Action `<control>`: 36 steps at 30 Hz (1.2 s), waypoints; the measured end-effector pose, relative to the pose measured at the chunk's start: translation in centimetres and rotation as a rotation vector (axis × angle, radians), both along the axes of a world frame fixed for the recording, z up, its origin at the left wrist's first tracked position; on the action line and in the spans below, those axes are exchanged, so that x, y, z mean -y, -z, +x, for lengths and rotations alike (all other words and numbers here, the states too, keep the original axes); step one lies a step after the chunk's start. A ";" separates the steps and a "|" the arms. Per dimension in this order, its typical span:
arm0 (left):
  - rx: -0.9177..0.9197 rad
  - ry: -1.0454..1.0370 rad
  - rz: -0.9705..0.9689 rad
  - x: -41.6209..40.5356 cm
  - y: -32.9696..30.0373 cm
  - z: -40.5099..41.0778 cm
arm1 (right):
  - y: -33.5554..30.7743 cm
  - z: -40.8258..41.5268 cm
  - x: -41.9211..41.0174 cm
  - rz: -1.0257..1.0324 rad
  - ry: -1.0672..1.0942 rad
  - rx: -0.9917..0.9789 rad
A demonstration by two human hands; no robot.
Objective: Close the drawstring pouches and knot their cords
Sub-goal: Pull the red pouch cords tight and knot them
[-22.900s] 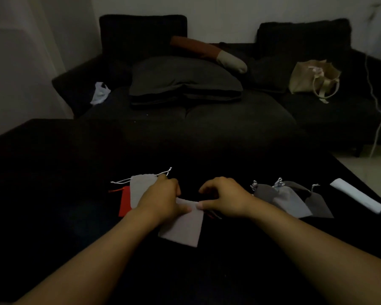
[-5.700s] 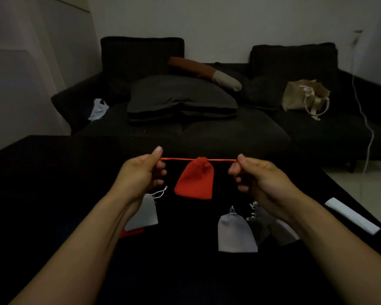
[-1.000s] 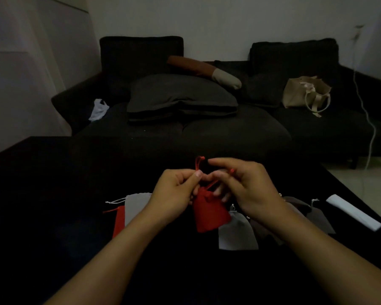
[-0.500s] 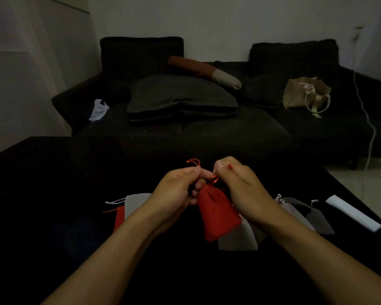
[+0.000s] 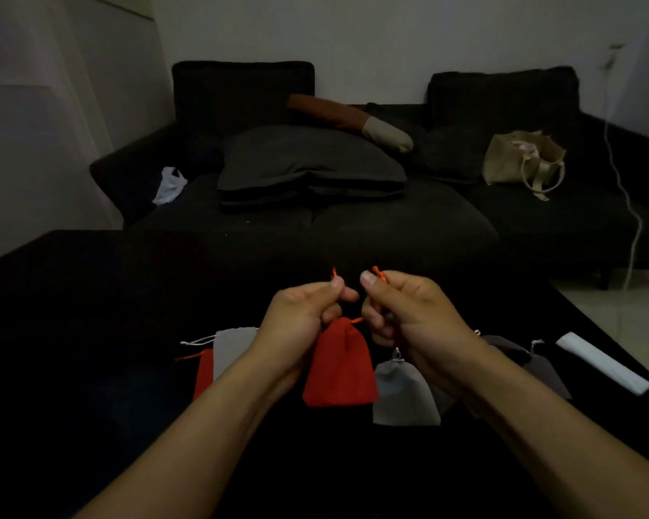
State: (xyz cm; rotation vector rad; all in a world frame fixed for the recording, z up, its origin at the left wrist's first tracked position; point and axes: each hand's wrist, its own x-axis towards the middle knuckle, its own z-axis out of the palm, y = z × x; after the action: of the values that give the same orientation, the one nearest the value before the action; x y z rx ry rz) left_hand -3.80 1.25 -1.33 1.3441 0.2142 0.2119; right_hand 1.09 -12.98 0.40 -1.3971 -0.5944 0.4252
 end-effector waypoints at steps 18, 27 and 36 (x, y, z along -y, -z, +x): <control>0.060 0.336 0.328 0.3 -0.5 -1.2 | 0.5 0.6 0.4 -0.187 0.124 0.454; 0.077 0.190 0.258 0.7 0.3 -0.5 | 0.5 2.1 1.7 -0.100 -0.063 -0.085; -0.007 0.048 0.050 0.5 0.0 -0.3 | 1.0 1.6 1.2 -0.058 0.031 0.192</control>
State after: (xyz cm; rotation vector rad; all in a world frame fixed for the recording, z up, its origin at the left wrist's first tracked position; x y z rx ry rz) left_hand -4.11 0.77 -1.28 1.3980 0.1833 0.1736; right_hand 2.73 -14.14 -0.57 -1.5117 -0.7196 0.2870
